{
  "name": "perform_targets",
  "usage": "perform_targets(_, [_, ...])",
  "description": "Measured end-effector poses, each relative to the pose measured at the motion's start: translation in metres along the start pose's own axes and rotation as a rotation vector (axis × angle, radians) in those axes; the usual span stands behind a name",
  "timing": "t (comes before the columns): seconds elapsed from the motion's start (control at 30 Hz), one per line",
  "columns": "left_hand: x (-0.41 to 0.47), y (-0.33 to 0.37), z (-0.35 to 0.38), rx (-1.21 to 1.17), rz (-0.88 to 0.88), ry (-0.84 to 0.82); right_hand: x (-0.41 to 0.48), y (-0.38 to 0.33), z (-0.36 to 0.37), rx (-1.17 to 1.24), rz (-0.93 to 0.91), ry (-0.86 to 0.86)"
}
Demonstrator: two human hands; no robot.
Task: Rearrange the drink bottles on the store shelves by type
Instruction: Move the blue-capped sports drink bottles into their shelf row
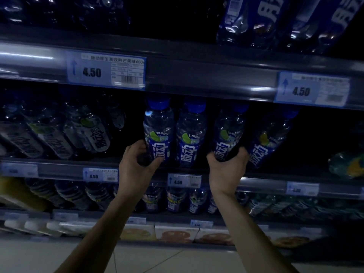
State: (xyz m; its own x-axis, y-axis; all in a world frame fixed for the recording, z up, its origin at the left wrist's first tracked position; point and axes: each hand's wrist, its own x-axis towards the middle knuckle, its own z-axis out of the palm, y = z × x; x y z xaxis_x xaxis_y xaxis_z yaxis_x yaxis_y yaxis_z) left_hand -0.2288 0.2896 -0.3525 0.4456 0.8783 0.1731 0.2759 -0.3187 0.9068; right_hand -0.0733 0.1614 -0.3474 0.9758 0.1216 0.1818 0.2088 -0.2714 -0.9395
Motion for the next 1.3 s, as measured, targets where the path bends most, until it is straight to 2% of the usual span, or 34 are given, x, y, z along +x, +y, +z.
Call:
perform_targets(0.17, [0.000, 0.002, -0.001, -0.014, -0.002, -0.016, -0.005, 0.006, -0.008, 0.038, -0.070, -0.068])
perform_targets(0.7, [-0.007, 0.012, 0.000, 0.047, -0.046, -0.090, -0.009, 0.012, -0.023, 0.017, -0.072, -0.232])
perform_targets(0.83, [-0.038, 0.025, 0.013, 0.115, -0.030, 0.131, -0.016, 0.018, -0.035, 0.080, -0.045, -0.211])
perform_targets(0.9, [-0.057, 0.031, 0.024, 0.153, 0.010, 0.139, -0.015, 0.021, -0.045, 0.071, -0.069, -0.123])
perform_targets(1.03, [-0.089, 0.039, 0.053, 0.330, 0.213, -0.046, -0.006, 0.030, -0.069, 0.048, -0.106, 0.045])
perform_targets(1.2, [-0.114, 0.054, 0.104, 0.502, 0.451, -0.229, 0.017, 0.037, -0.090, 0.021, -0.114, 0.121])
perform_targets(1.3, [-0.120, 0.062, 0.134, 0.617, 0.566, -0.296, 0.033, 0.038, -0.094, 0.026, -0.086, 0.104])
